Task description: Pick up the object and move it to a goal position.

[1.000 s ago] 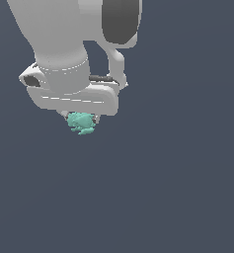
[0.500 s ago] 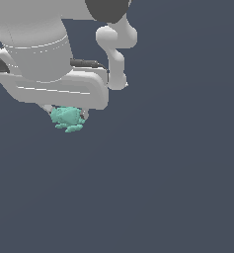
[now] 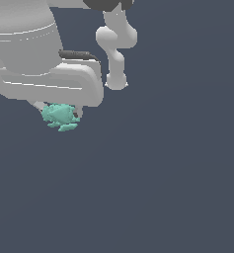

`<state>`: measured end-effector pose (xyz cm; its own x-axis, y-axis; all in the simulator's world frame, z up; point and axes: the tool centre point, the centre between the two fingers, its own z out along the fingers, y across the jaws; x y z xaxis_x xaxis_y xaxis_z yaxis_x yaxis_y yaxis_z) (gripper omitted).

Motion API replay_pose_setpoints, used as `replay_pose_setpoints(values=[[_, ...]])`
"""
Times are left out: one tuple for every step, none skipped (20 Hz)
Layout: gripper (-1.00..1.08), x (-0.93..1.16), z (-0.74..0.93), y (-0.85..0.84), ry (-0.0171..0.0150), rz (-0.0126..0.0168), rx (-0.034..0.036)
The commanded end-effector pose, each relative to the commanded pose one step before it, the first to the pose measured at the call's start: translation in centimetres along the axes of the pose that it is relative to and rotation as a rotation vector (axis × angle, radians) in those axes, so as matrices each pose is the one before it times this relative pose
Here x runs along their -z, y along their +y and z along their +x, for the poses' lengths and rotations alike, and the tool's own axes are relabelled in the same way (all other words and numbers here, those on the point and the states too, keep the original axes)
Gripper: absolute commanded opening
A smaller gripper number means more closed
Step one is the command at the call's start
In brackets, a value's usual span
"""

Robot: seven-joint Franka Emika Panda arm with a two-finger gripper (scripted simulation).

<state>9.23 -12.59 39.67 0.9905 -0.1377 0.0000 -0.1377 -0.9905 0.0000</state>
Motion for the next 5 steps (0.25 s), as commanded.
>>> replay_pose_setpoints(values=[[-1.0, 0.185, 0.134, 0.096, -0.00007, -0.00008, -0.00028], [-1.0, 0.034, 0.029, 0.012, 0.0, 0.0, 0.0], [-1.0, 0.023, 0.021, 0.008, 0.0, 0.0, 0.0], [-1.0, 0.012, 0.012, 0.004, 0.0, 0.0, 0.0], [-1.0, 0.004, 0.004, 0.001, 0.0, 0.0, 0.0]])
